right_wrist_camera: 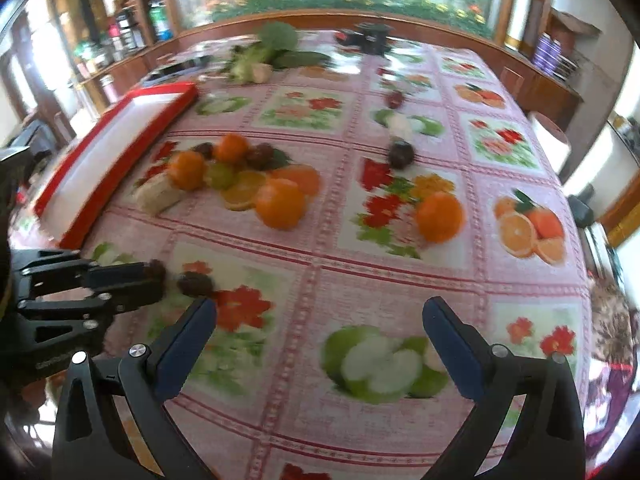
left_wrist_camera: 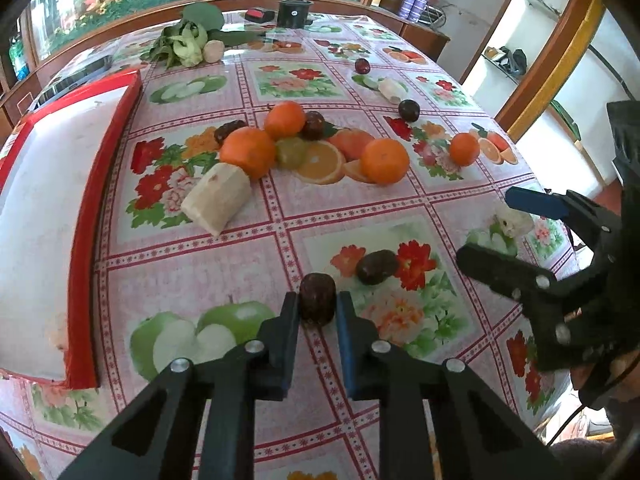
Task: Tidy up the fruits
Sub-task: 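Close the left gripper on a dark date while the right gripper grasps another date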
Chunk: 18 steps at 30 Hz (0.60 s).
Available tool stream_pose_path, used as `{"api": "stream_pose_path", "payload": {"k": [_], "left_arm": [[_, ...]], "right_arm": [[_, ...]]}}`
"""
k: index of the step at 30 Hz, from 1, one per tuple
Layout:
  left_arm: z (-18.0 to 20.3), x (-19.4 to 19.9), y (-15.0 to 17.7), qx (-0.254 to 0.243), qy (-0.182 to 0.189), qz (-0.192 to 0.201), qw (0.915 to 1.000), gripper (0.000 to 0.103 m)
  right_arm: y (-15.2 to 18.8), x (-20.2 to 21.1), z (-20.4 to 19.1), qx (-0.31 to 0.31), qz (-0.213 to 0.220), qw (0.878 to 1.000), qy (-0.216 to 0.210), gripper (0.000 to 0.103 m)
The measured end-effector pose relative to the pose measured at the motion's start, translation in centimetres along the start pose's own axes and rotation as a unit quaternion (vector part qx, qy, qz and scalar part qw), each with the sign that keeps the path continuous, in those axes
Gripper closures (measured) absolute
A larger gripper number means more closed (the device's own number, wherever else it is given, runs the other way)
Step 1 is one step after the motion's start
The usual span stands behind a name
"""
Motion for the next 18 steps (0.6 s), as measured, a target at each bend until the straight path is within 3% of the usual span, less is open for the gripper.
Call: {"api": "stream_pose_path", "payload": {"k": [5, 10, 13, 18], "left_arm": [[-0.8, 0.5, 0.4, 0.002, -0.001, 0.001, 1.0000, 0.082], [-2.0, 1.0, 0.8, 0.013, -0.001, 0.001, 0.9999, 0.082], [-2.5, 1.2, 0.9, 0.019, 0.003, 0.000, 0.9998, 0.082], [-3.1, 1.2, 0.9, 0.029, 0.009, 0.000, 0.9995, 0.082]], "right_arm": [[-0.8, -0.1, -2.0, 0.026, 0.018, 0.998, -0.054, 0.008], [-1.6, -1.7, -3.9, 0.062, -0.006, 0.994, -0.091, 0.042], [-1.7, -2.6, -5.3, 0.096, -0.023, 0.991, -0.094, 0.054], [-1.5, -3.4, -5.9, 0.107, -0.033, 0.989, -0.101, 0.066]]}}
Point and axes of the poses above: each gripper's, at about its wrist camera, not at the fingertips, and x roughly against the way its jaws point, z to its right, y to its underside, the point moved 2 cm from there along -x, roughly the way its jaws point, and after that the axes turned 12 degrees about x, right-handed, at the moved point
